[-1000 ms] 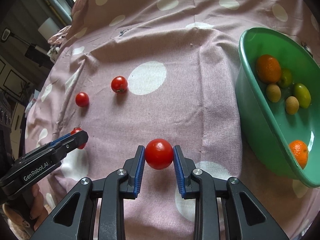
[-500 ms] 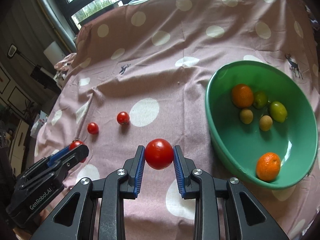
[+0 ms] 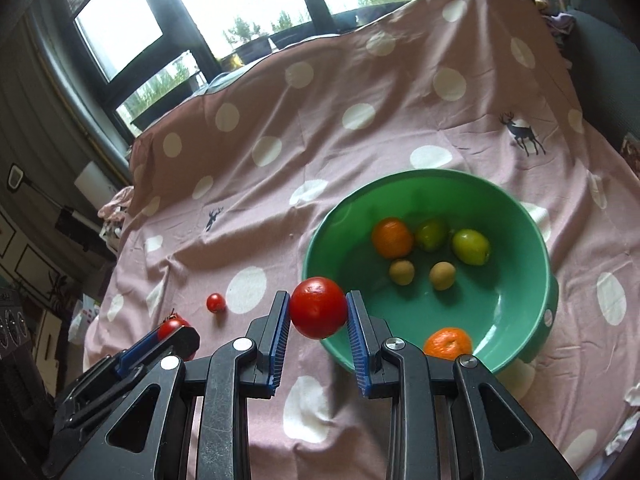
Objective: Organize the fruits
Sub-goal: 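Carry both cherry tomatoes in both grippers over the green bowl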
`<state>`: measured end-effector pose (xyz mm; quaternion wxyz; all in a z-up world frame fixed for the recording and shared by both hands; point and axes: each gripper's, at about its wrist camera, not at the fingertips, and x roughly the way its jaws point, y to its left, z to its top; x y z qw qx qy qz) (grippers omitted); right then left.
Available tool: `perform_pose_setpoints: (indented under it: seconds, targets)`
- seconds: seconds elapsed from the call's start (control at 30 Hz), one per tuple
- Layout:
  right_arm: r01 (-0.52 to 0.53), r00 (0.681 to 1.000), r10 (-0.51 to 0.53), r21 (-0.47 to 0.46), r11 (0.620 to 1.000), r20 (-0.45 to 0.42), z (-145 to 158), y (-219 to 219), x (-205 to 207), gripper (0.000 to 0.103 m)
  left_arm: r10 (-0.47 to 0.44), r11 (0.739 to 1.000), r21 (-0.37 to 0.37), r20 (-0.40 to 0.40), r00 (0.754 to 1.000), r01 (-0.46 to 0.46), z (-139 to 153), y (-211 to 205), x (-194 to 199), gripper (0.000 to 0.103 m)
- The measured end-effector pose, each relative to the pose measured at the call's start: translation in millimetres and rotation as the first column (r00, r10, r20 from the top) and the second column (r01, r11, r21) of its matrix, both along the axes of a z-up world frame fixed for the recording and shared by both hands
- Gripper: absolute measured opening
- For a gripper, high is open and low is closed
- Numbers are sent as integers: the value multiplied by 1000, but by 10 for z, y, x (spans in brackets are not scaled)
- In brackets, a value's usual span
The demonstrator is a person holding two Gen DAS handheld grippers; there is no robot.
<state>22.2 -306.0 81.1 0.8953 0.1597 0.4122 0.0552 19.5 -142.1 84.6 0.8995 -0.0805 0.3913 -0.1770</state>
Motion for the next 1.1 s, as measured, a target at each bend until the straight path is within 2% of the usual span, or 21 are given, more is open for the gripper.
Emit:
perform_pose_setpoints:
  seconds: [0.43, 1.1]
  targets:
    - [127, 991, -128, 48, 991, 25, 72, -495, -108, 30, -118, 992, -32, 3, 993, 118, 42, -554, 71, 28]
    - [254, 967, -253, 63, 965, -30, -68, -942, -111, 30, -218, 975, -64, -95, 971, 213, -206, -1017, 216, 28]
